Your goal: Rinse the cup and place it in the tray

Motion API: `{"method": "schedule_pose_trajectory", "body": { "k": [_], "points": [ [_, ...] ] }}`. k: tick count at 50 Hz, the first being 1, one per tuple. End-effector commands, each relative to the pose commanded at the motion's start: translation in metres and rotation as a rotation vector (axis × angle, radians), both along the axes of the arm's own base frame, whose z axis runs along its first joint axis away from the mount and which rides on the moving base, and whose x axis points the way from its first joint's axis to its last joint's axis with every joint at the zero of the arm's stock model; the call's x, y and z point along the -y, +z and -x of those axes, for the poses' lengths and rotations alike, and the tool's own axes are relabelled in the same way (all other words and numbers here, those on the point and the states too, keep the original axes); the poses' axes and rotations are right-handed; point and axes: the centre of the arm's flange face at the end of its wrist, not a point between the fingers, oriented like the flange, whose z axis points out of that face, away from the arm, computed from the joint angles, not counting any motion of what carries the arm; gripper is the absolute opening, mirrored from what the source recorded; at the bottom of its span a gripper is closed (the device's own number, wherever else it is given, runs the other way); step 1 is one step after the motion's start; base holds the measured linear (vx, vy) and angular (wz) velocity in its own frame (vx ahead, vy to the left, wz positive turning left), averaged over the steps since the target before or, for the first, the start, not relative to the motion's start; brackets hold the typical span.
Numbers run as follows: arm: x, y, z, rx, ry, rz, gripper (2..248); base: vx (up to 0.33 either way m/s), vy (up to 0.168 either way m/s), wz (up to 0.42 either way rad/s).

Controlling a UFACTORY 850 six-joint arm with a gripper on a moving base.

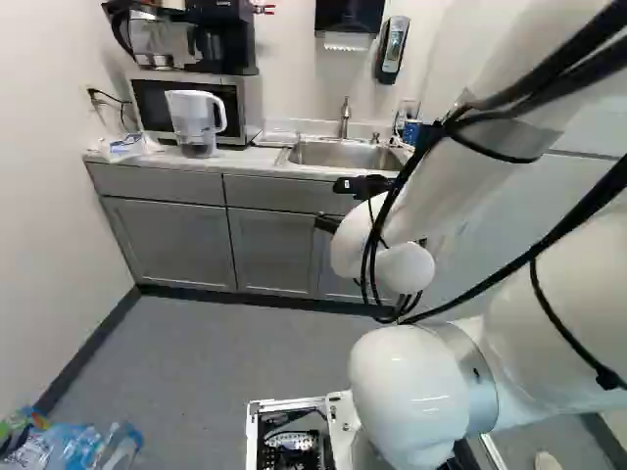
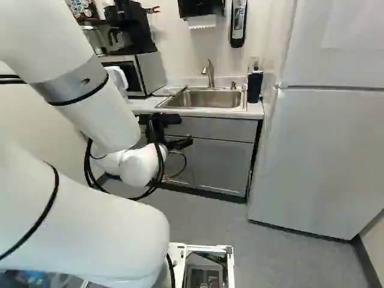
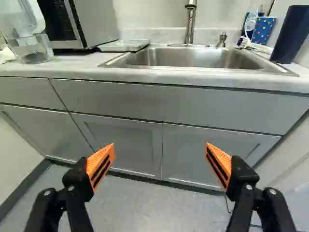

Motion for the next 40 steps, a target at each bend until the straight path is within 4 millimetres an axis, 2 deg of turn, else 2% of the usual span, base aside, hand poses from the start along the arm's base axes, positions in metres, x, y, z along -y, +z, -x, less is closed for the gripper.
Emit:
{"method": "schedule_pose_trajectory", "body": {
  "k": [25, 40],
  "points": [
    [0.000, 0.006, -0.001, 0.023, 0.000, 0.000, 247, 0.000, 0.000, 0.000],
    [0.000, 0.021, -0.014, 0.060, 0.000, 0.000, 247, 0.000, 0.000, 0.000]
  ]
}}
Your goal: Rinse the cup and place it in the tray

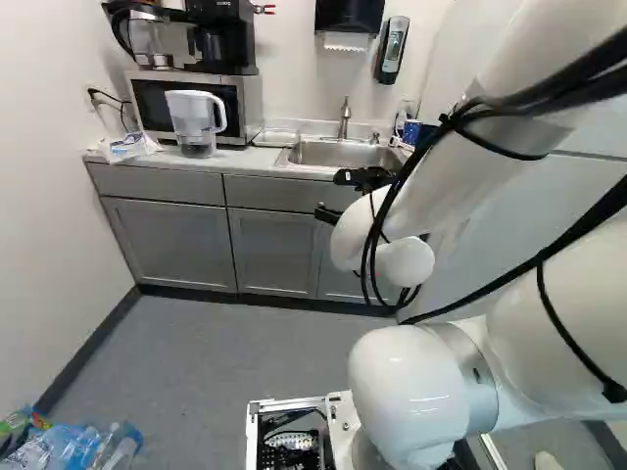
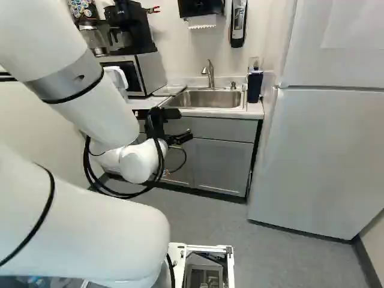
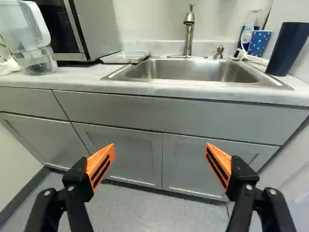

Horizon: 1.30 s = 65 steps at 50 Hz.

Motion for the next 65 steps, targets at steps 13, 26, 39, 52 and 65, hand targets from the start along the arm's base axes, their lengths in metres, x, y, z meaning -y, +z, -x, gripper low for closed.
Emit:
{"method": "schedule_pose_trajectory", "body": {
  "k": [13, 26, 39, 52, 65],
  "points": [
    [0.000, 0.015, -0.024, 0.026, 0.000, 0.000, 247, 0.000, 0.000, 0.000],
    [0.000, 0.030, -0.047, 0.054, 0.000, 0.000, 247, 0.000, 0.000, 0.000],
    [0.000, 0.044, -0.062, 0.084, 0.000, 0.000, 247, 0.000, 0.000, 0.000],
    [0.000, 0.057, -0.068, 0.116, 0.000, 0.000, 247, 0.000, 0.000, 0.000],
    [0.000, 0.070, -0.072, 0.148, 0.000, 0.000, 247, 0.000, 0.000, 0.000]
  ]
}}
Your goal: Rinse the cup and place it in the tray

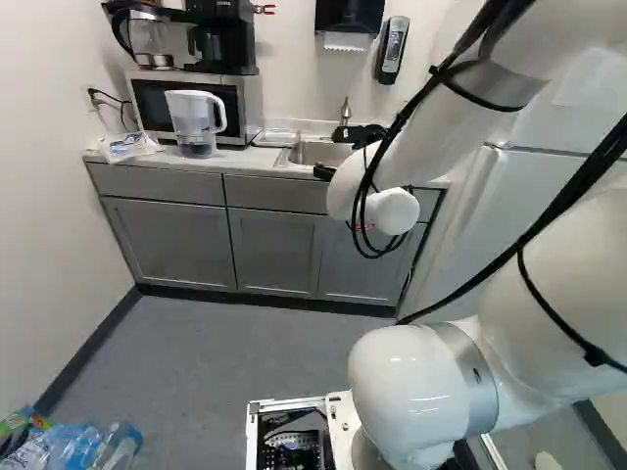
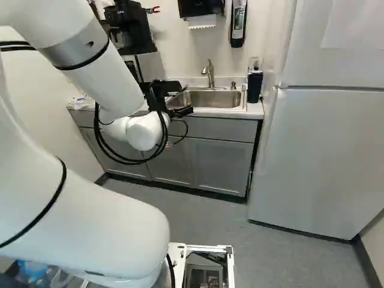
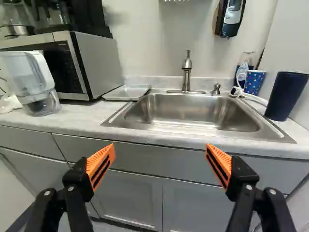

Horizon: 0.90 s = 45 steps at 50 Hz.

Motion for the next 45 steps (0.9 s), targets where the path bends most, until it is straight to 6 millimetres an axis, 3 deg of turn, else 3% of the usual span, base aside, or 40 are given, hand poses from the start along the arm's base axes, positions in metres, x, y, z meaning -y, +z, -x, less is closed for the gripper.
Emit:
{"method": "schedule_pose_trajectory", "body": {
  "k": [45],
  "points": [
    [0.000, 0.044, -0.018, 0.078, 0.000, 0.000, 247, 0.000, 0.000, 0.000]
  ]
}}
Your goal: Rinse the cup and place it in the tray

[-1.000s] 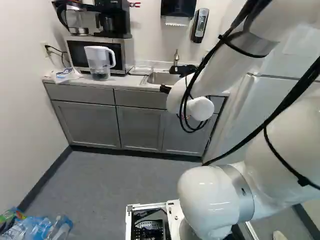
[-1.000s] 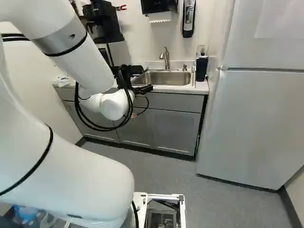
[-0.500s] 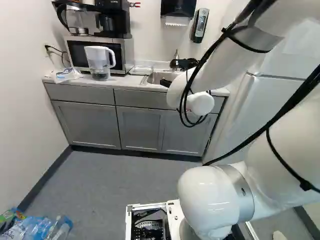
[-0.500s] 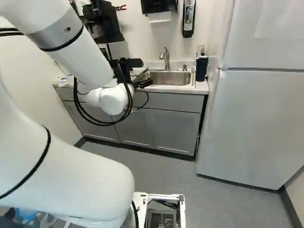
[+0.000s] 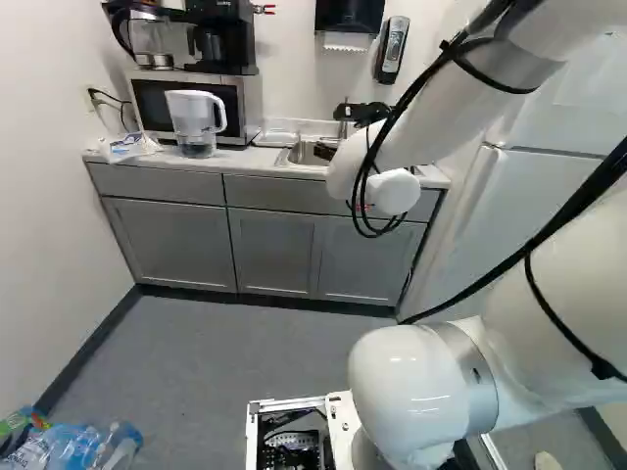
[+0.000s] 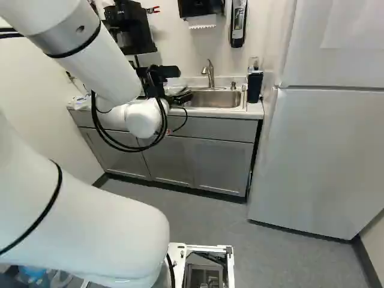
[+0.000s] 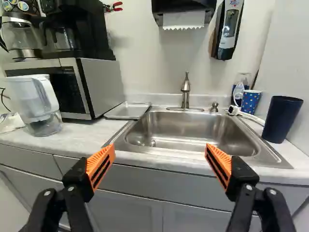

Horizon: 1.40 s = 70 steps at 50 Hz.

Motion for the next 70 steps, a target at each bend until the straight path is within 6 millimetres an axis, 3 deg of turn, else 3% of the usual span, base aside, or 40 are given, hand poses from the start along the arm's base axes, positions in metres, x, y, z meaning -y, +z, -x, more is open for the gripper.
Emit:
{"method": "schedule_pose_trajectory", "body": {
  "k": [70],
  "points": [
    [0.000, 0.061, -0.031, -0.001, 0.000, 0.000, 247, 0.000, 0.000, 0.000]
  ]
}}
